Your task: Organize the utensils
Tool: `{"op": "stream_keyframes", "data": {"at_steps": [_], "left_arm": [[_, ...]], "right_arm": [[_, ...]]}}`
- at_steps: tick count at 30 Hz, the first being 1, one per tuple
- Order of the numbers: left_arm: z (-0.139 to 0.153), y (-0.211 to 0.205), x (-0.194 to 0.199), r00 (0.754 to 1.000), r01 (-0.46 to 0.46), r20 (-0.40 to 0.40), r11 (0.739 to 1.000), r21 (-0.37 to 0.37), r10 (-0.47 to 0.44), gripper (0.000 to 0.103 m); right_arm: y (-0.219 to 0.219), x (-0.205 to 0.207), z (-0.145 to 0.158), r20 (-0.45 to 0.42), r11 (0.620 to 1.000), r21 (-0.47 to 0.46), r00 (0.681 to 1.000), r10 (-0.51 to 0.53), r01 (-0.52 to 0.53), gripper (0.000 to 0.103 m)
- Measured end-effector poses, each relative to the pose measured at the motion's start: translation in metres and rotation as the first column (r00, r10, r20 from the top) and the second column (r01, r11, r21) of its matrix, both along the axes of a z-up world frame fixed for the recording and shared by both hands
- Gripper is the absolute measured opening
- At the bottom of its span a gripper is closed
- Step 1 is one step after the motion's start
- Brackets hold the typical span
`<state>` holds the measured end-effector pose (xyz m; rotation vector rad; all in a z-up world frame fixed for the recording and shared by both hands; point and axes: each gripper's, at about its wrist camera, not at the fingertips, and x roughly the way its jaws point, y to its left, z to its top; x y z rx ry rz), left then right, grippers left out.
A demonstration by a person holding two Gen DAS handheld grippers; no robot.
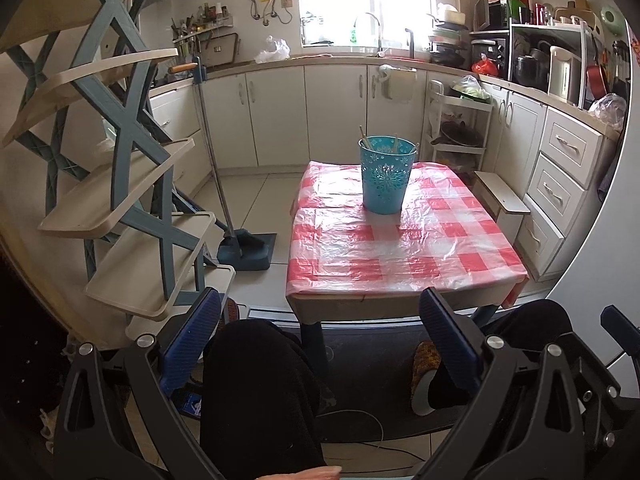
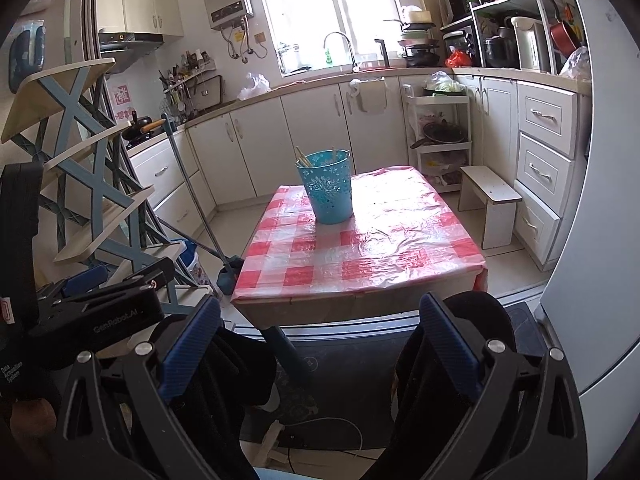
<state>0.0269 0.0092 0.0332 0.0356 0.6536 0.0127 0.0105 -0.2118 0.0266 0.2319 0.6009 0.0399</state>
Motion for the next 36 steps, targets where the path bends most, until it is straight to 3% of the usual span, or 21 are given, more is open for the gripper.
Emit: {"op": "stream_keyframes", "data": {"at_steps": [36], "left_arm": [[0.006, 0.004, -0.009, 1.000, -0.015, 0.013, 1.000, 0.004, 0.015, 0.095]], "right_arm": [[0.012, -0.007, -0.003, -0.015, 0.999, -0.025, 0.999, 0.036, -0.036, 0.096]]}}
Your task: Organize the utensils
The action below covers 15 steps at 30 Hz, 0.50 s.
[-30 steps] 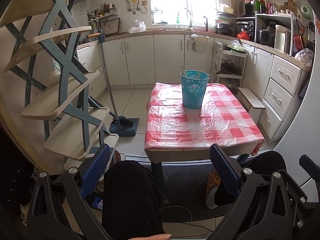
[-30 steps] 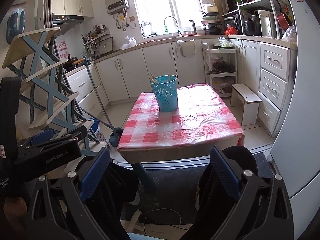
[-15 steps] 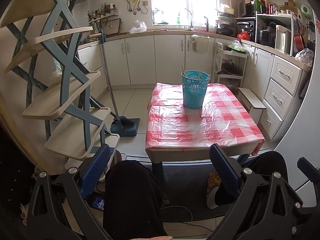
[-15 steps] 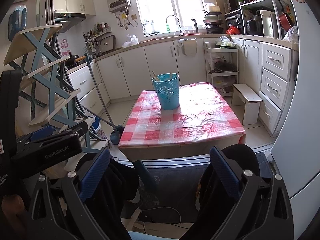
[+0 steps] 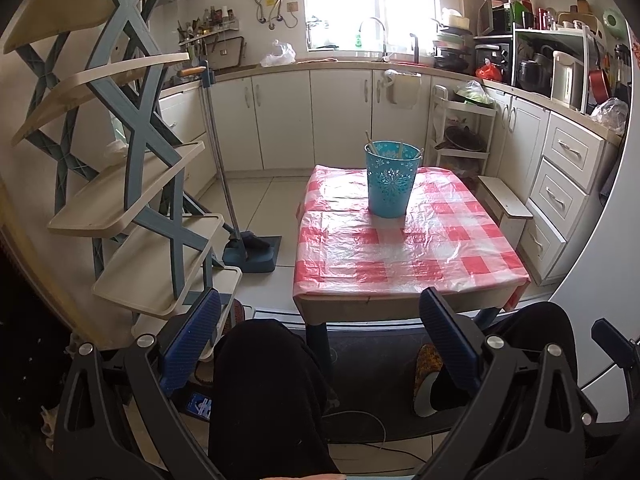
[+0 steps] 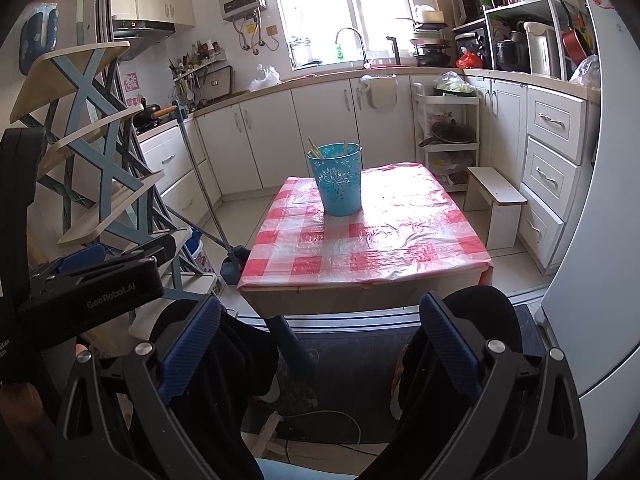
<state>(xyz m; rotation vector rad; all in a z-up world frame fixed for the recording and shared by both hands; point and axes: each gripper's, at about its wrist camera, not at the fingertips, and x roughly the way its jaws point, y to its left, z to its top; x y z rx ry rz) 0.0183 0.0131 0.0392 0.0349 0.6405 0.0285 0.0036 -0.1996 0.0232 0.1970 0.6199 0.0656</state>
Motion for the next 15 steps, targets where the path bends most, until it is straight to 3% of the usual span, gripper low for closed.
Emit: {"op": "stream_keyframes", "data": {"at_steps": [15], "left_arm": [[-0.0030, 0.0033, -0.0010, 1.000, 0.023, -0.013, 0.999, -0.035, -0.024, 0.095]], "right_arm": [[0.0015, 0.0016, -0.0024, -0.016, 1.000, 0.003, 1.000, 0.011, -0.011, 0.096]]}}
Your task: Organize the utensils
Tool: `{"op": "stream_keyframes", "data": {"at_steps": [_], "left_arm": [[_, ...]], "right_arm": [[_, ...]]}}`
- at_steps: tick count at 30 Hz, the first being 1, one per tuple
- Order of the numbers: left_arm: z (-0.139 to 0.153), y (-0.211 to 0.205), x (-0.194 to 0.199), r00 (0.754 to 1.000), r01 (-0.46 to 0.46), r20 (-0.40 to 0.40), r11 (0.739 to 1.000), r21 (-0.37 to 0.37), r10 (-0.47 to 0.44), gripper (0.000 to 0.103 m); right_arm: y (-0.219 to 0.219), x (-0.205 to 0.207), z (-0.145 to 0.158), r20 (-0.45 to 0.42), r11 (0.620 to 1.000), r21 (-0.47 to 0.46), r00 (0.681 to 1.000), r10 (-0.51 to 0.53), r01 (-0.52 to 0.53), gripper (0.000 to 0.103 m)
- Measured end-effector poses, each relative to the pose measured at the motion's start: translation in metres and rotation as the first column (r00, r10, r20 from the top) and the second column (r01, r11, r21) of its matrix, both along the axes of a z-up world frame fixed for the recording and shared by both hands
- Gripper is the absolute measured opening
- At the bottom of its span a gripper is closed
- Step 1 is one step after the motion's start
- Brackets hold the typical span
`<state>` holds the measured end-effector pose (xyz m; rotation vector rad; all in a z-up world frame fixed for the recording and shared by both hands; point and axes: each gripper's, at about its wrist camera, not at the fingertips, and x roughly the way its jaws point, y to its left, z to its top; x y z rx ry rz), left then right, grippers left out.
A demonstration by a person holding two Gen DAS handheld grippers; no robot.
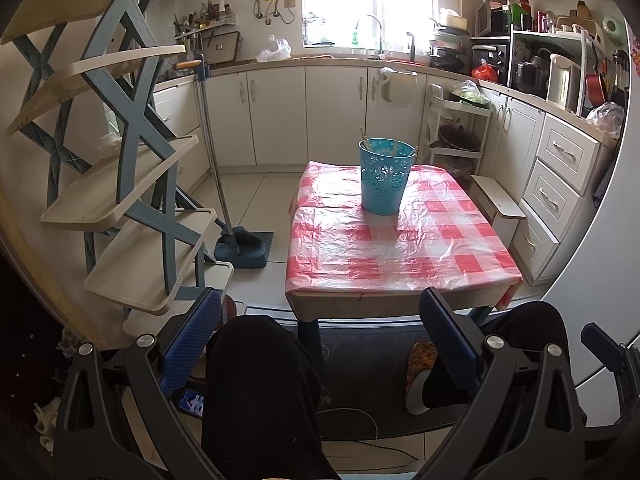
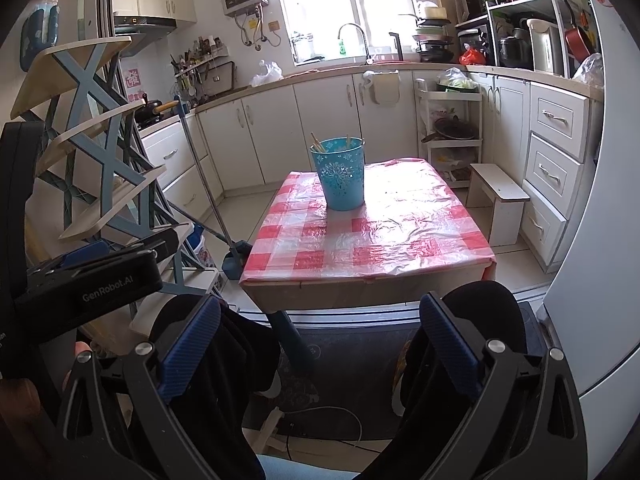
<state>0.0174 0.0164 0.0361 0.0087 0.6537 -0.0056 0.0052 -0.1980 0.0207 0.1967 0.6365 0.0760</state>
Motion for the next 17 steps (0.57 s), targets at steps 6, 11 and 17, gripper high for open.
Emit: {"op": "stream_keyframes", "data": {"at_steps": [6, 11, 17], "left_arm": [[0.0028, 0.0009, -0.0041, 0.999, -0.016, 0.050, 1.000, 0.022, 0.015, 0.095], [0.0028, -0.0025, -0.0022, 0.998, -0.032, 0.050, 0.998, 0.055, 0.030, 0.095], [0.0025, -0.0015, -0.0016, 0.998, -0.042, 0.042, 0.998, 0.048, 0.040, 0.095]], "right_arm": [[-0.0026, -0.0011, 0.0017, 0.018, 1.000, -0.001, 1.000, -0.014, 0.014, 0.096], [-0.0062, -0.0025, 0.0041, 0.036, 0.999, 0.004, 0.999, -0.032, 0.032, 0.096], [-0.0050, -0.0046, 0.0054, 0.053, 0.999, -0.005, 0.998, -0.032, 0.033, 0.096]]}}
